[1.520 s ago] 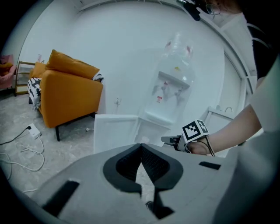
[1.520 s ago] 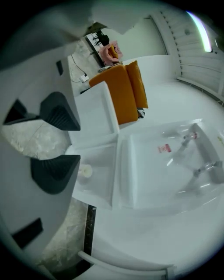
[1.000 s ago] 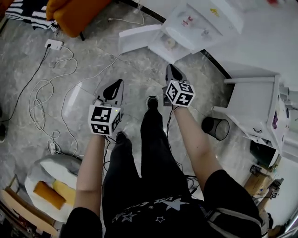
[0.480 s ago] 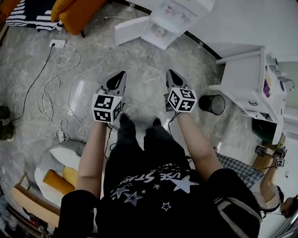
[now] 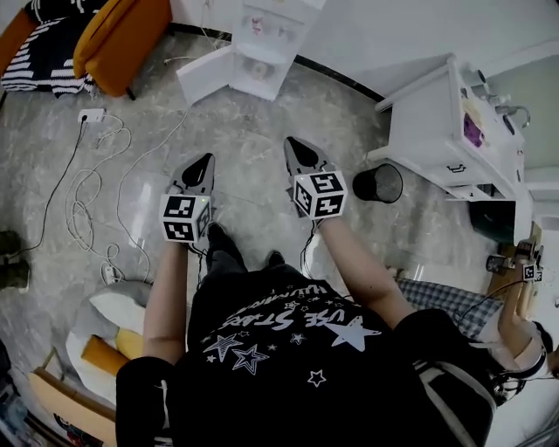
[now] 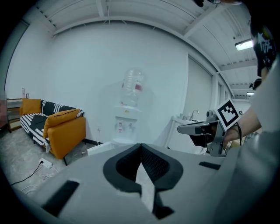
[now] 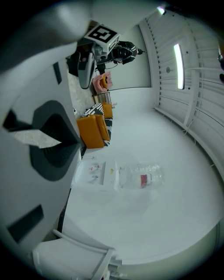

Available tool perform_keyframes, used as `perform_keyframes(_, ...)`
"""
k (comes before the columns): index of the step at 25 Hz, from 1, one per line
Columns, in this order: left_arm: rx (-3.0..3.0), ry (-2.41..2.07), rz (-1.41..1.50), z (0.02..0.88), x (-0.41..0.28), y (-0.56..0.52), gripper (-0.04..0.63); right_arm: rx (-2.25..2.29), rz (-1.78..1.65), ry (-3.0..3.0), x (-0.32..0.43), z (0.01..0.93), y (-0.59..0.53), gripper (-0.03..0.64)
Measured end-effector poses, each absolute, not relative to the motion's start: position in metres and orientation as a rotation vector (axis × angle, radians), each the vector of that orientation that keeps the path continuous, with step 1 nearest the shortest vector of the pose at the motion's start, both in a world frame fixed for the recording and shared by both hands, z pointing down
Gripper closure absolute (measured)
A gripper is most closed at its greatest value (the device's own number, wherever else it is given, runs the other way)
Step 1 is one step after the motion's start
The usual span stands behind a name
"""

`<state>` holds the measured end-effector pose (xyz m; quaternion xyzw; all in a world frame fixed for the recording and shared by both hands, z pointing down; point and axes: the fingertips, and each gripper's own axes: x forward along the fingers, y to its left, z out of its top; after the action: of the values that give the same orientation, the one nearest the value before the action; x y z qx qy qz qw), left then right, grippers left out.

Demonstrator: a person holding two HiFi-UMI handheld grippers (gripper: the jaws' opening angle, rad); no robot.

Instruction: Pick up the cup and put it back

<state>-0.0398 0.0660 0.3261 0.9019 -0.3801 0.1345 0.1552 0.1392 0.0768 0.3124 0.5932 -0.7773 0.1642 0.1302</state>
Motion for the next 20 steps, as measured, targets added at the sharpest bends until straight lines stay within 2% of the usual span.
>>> perform_keyframes(11, 2.583, -1.164, 0.319, 0.289, 0.024, 0.17, 0.584, 1.738, 0.443, -2.315, 0.211, 0.292, 0.177, 0.611)
perform_keyframes(20, 2.616, -1.169, 0.313, 0.278, 0.057, 0.222, 0.584, 1.726, 0.392, -2.368, 0.231, 0.276, 0.226, 0.611)
